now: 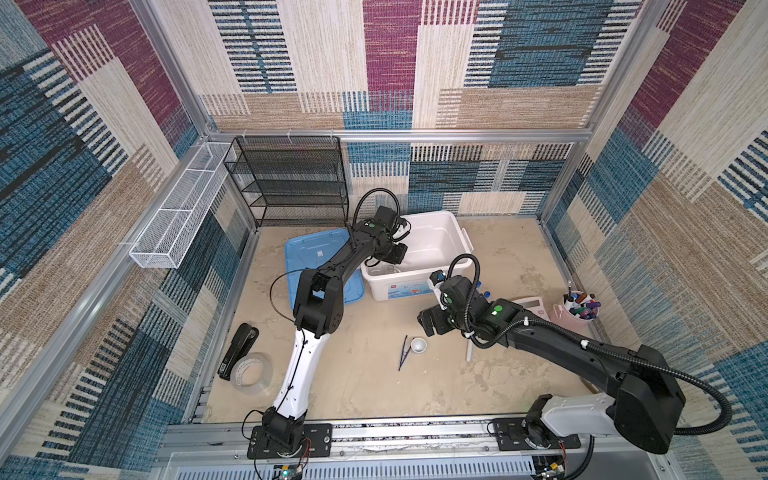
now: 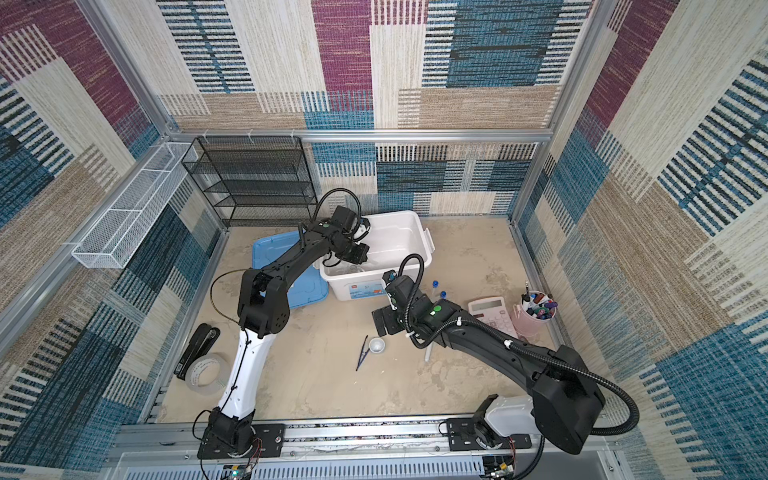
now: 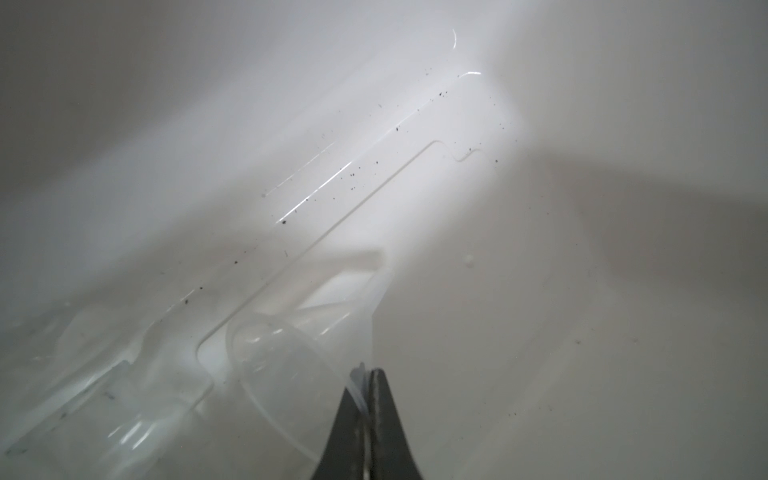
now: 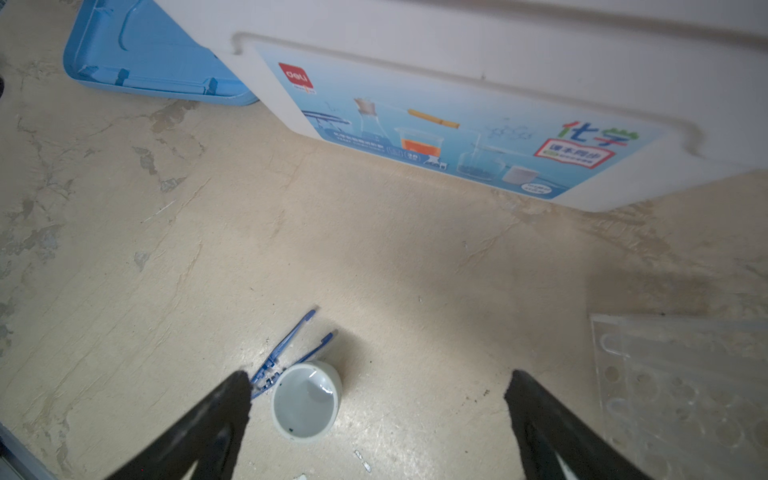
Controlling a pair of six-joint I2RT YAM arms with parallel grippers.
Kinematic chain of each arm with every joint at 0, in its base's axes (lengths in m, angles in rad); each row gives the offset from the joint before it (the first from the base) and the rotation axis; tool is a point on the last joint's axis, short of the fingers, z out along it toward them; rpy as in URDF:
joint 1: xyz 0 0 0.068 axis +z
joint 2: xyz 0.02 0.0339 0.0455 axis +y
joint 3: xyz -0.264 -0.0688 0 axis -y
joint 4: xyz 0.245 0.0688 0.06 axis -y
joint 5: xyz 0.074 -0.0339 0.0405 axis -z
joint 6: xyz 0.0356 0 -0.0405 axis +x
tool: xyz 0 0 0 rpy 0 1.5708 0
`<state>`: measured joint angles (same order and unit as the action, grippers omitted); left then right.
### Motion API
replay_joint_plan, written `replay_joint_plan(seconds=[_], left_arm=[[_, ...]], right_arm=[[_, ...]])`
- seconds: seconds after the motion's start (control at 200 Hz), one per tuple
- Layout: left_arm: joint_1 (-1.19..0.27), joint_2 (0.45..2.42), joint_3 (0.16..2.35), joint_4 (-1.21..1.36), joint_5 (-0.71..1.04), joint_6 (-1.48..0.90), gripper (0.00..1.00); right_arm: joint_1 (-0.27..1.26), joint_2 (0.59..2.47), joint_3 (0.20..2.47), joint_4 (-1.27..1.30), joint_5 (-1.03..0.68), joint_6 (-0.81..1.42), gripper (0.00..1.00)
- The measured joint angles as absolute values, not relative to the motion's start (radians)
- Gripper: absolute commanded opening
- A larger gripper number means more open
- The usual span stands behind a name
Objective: Organize the chemistry lab equipment
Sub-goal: 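Lower the funnel into the white bin with the left gripper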
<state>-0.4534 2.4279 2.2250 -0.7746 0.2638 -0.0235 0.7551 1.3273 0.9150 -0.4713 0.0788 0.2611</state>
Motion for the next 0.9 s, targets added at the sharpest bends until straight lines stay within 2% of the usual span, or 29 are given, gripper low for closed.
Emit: replay_joint_plan(seconds=[0.896], left_arm=[[-0.454, 2.429, 2.212, -0.756, 0.239, -0.024, 0.02]], right_arm=[[0.754, 1.333, 0.908, -0.469, 0.079, 0.269, 0.98]])
